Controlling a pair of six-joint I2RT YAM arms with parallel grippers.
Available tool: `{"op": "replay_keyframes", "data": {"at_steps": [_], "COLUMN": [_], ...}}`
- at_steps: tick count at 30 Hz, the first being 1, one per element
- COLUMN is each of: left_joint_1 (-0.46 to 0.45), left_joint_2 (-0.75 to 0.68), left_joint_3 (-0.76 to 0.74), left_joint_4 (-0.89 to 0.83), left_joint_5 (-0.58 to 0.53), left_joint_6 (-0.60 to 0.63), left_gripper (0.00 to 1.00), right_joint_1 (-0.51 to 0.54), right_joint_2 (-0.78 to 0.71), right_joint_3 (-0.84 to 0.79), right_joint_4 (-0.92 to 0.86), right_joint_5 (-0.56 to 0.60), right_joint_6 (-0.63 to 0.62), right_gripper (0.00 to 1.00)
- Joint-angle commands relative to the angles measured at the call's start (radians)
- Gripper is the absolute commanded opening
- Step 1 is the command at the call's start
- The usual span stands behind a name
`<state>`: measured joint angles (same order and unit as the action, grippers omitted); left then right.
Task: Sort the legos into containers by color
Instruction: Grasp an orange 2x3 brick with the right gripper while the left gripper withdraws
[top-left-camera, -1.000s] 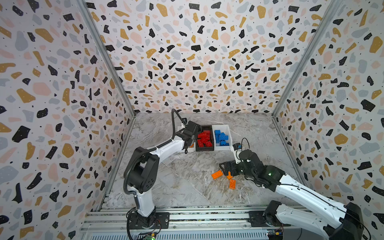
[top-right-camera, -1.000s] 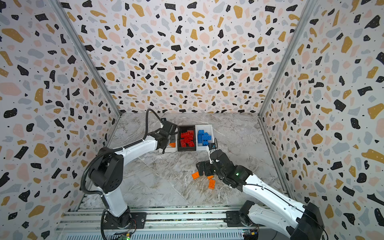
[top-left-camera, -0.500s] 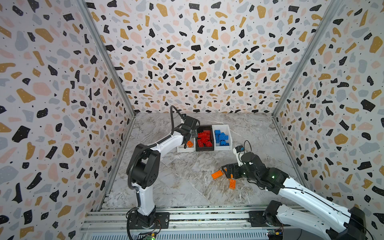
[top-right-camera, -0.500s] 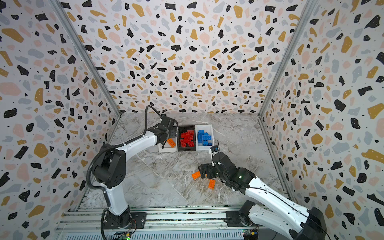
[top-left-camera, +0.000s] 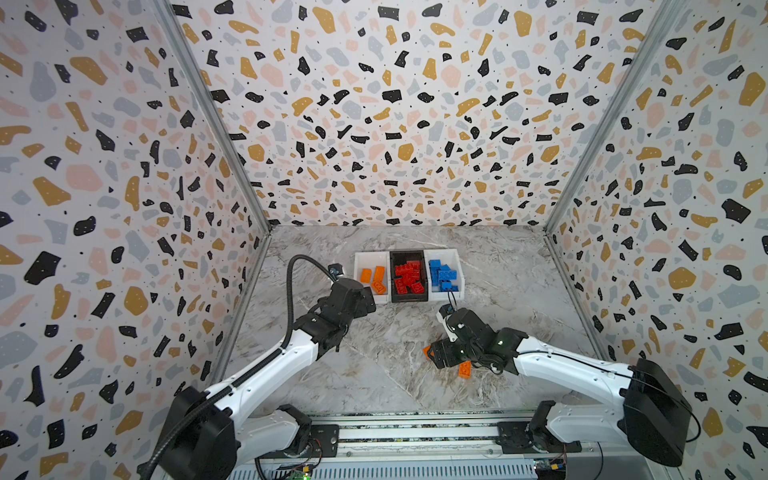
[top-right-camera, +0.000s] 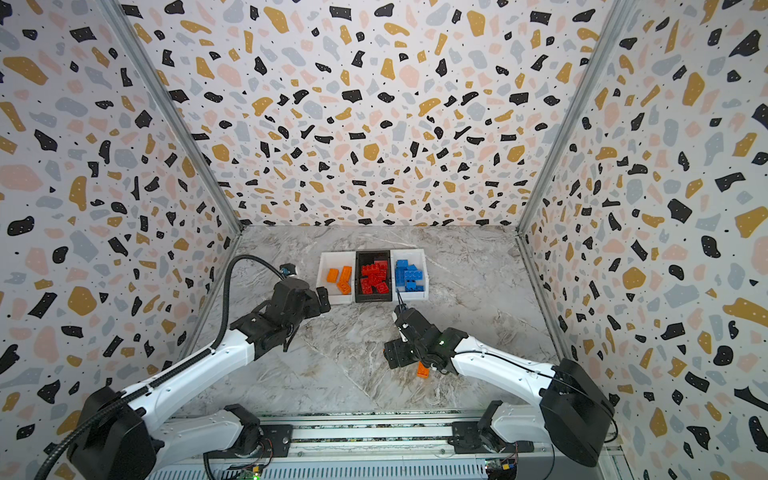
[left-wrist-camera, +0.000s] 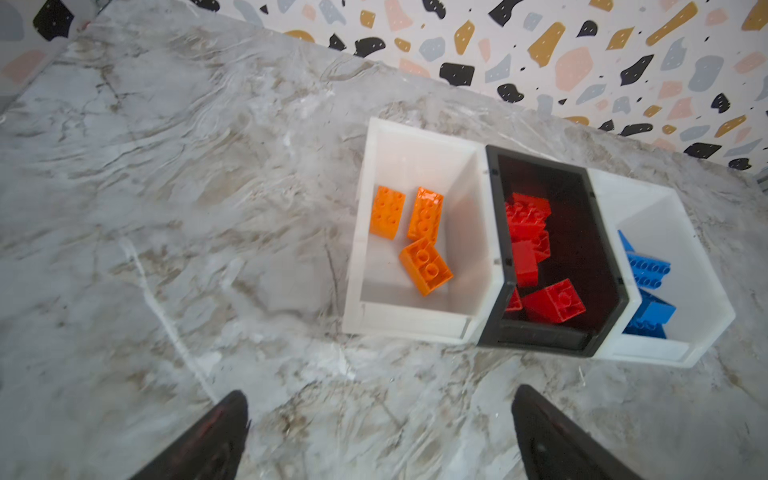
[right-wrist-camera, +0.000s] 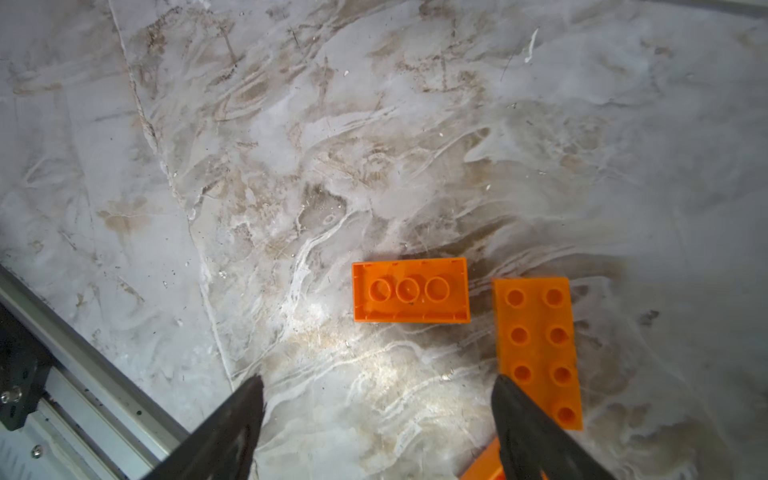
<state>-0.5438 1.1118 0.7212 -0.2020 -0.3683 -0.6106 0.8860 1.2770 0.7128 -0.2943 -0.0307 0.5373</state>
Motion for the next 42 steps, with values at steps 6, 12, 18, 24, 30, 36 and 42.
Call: {"op": "replay_keyframes", "data": {"at_steps": [6,12,18,24,30,36,42], "left_joint_1": [-0.001,-0.001,-0.001,0.001,0.000,-0.001,-0.001], "left_joint_2": [-0.228,-0.277,-0.318,-0.352,-0.364,-0.353,-0.363], "left_joint_3": [-0.118,-0.128,-0.138,-0.151,-0.155,-0.154,-0.167], "left_joint_4": [-0.007,-0.051,-0.079,-0.088,-0.087,-0.075,-0.074], "left_joint_5": [0.016,0.000,-0.017,-0.030,-0.022,-0.006,-0.004], "left_joint_6": [-0.025,-0.020,-0.014,-0.011,-0.010,-0.004,-0.008], "left_gripper": [1.00,1.00,1.00,1.00,1.00,1.00,1.00], "right_joint_1": [0.011,0.011,0.011,0.011,0.027,0.018,-0.025], "right_joint_2": [0.117,0.207,0.292,0.327,0.269,0.274,0.366], "right_joint_3": [0.058,0.099,0.157,0.179,0.198,0.232,0.259], "right_joint_4": [0.039,0.041,0.004,-0.021,-0.049,-0.072,-0.053], "right_joint_5": [0.015,0.041,0.096,0.113,0.120,0.152,0.130], "right_joint_6": [0.010,-0.001,-0.011,-0.020,-0.027,-0.075,-0.148], "right_gripper": [0.86,0.86,0.86,0.86,0.86,0.88,0.88]}}
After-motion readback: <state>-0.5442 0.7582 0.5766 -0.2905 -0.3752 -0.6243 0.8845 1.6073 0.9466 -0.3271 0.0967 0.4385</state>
